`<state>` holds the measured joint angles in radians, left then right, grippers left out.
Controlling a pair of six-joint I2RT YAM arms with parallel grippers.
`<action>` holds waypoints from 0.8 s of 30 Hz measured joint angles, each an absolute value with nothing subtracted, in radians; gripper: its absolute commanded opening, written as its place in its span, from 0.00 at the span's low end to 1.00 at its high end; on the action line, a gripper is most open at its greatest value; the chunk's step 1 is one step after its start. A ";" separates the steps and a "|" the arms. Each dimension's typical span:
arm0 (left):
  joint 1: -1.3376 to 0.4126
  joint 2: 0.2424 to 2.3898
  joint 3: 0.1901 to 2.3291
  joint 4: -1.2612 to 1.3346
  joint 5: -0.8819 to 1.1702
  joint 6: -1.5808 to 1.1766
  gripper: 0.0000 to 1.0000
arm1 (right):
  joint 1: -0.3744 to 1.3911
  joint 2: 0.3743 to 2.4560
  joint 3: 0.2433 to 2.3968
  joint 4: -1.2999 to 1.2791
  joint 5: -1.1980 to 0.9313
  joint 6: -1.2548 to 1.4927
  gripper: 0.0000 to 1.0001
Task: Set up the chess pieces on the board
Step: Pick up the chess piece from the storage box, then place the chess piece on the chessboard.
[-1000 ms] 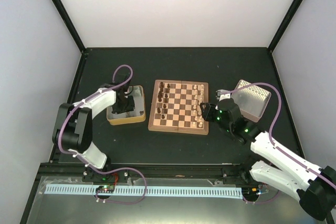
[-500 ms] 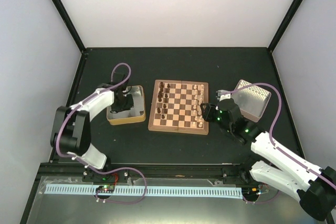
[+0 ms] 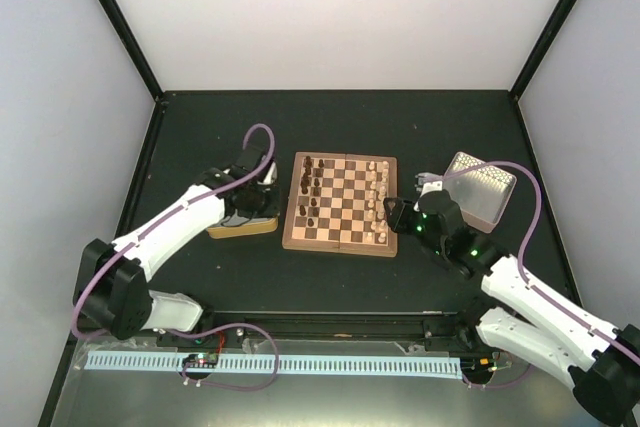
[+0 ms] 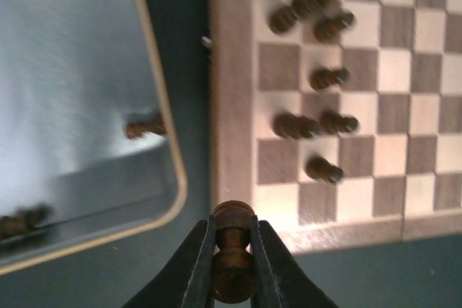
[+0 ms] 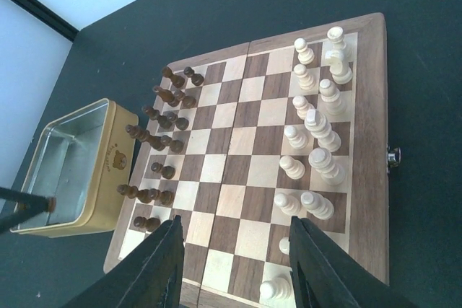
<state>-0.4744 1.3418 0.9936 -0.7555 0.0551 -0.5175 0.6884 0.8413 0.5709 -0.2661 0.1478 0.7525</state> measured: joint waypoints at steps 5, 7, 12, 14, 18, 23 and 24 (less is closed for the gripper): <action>-0.587 1.370 0.982 -0.758 0.071 -0.562 0.12 | 0.688 0.820 0.555 -0.274 0.148 0.765 0.42; -0.614 1.397 0.976 -0.754 0.072 -0.578 0.12 | 0.688 0.816 0.551 -0.277 0.148 0.767 0.42; -0.665 1.488 0.971 -0.732 0.071 -0.605 0.12 | 0.688 0.804 0.546 -0.281 0.148 0.769 0.42; -0.679 1.522 0.971 -0.719 0.068 -0.612 0.12 | 0.688 0.796 0.544 -0.282 0.149 0.769 0.42; -0.690 1.573 0.970 -0.693 0.066 -0.622 0.12 | 0.688 0.789 0.542 -0.285 0.148 0.770 0.42; -0.696 1.593 0.973 -0.666 0.060 -0.627 0.20 | 0.688 0.789 0.538 -0.285 0.148 0.773 0.42; -0.696 1.595 0.973 -0.664 0.059 -0.627 0.23 | 0.688 0.789 0.537 -0.285 0.148 0.774 0.42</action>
